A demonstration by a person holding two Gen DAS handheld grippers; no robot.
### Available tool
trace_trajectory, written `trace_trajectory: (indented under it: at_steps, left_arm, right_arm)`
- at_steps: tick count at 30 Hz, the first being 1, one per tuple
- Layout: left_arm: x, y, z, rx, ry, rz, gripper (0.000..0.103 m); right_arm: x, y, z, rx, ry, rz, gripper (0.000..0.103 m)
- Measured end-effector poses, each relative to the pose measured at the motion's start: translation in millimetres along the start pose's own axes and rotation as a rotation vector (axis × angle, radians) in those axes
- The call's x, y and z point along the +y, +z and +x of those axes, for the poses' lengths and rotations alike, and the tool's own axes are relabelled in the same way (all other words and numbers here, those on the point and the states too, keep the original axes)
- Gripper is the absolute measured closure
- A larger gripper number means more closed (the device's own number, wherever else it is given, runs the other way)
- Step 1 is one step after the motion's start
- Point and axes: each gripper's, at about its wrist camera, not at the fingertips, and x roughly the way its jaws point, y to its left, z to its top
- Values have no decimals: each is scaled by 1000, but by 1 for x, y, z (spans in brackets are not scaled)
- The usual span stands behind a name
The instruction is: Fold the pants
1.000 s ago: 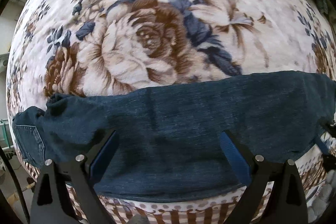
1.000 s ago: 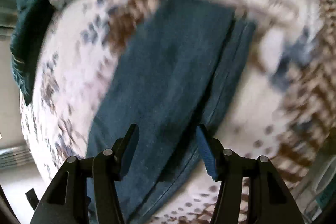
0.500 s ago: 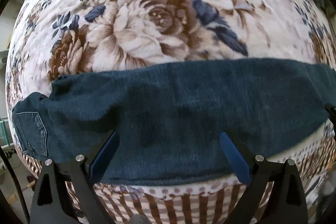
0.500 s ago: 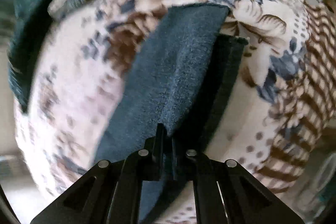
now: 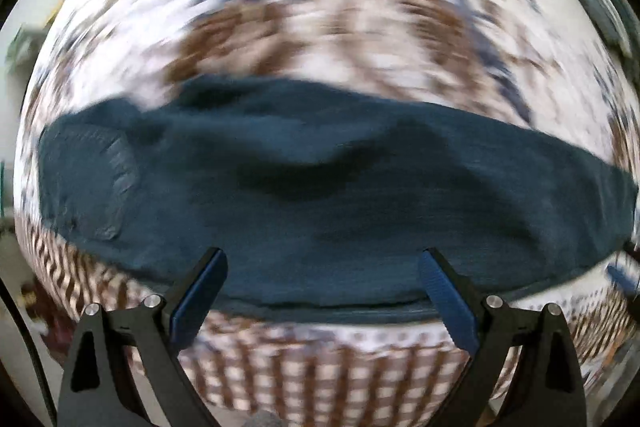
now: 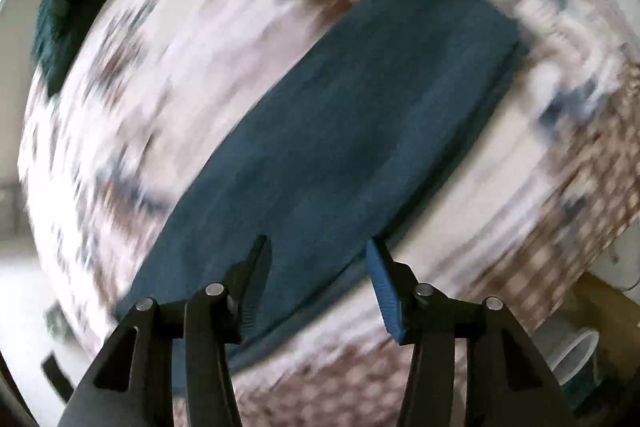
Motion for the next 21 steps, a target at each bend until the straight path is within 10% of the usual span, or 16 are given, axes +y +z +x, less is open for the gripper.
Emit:
trace_trajectory:
  at_steps: [10,17,21]
  left_arm:
    - [242,-11,10,-3,113,-295,5]
    - [303,-14,26,33,42,-452,6]
    - [338,-11,59,66,-90,-536,6]
  right_arm:
    - [126,-163,103,299,236,1,51]
    - [166,-216,148,253,206,25,52]
    - [168,-225,156,182,149,71,77]
